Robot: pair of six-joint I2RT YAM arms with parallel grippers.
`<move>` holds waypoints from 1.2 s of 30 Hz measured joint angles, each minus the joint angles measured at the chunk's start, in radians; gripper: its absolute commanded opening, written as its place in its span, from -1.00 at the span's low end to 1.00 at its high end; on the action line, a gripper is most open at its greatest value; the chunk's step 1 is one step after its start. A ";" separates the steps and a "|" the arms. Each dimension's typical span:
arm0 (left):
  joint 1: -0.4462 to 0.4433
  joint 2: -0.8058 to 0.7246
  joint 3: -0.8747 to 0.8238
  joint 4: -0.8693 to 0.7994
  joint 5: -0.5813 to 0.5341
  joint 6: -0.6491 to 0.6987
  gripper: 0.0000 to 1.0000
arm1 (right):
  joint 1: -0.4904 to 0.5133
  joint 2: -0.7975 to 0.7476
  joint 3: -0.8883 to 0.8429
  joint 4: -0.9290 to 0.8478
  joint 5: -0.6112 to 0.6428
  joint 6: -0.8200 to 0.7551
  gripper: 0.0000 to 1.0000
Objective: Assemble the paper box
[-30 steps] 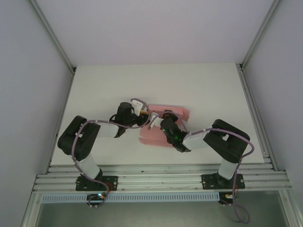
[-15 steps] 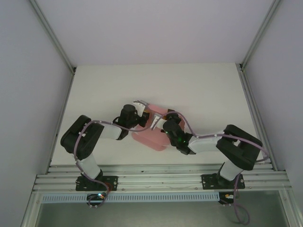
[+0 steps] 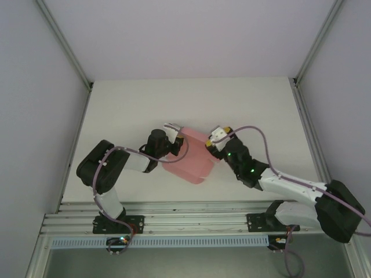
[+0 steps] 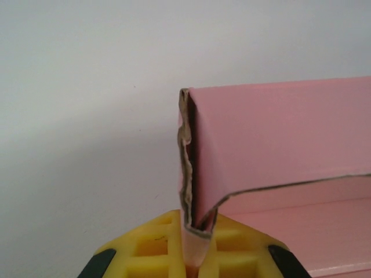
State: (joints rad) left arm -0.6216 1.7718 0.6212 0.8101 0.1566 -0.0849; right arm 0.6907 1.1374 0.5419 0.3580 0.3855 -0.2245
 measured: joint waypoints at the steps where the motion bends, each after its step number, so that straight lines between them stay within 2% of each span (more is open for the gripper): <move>1: -0.002 0.002 0.000 0.005 0.002 0.003 -0.99 | -0.035 -0.009 0.023 -0.027 -0.038 0.043 0.65; 5: -0.011 0.017 0.000 0.021 0.004 0.017 -0.98 | -0.109 0.024 0.161 -0.145 -0.166 0.175 0.83; 11: -0.034 0.023 0.000 0.031 0.004 0.042 -0.98 | -0.130 0.266 0.458 -0.337 -0.307 0.296 0.80; 15: -0.040 0.026 0.001 0.037 0.003 0.056 -0.98 | -0.161 0.441 0.565 -0.425 -0.370 0.339 0.77; 22: -0.041 0.029 0.002 0.037 0.003 0.064 -0.95 | -0.184 0.594 0.623 -0.516 -0.488 0.364 0.62; 29: -0.039 0.043 0.011 0.040 -0.008 0.067 -0.79 | -0.187 0.629 0.646 -0.521 -0.526 0.391 0.49; 34: -0.039 0.067 0.025 0.041 -0.024 0.067 -0.61 | -0.187 0.637 0.638 -0.497 -0.543 0.413 0.47; 36: -0.039 0.079 0.025 0.035 -0.023 0.068 -0.60 | -0.187 0.636 0.624 -0.475 -0.555 0.420 0.47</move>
State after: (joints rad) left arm -0.6609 1.8507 0.6464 0.8452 0.1333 -0.0174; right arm 0.5037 1.7737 1.1656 -0.1169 -0.1699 0.1959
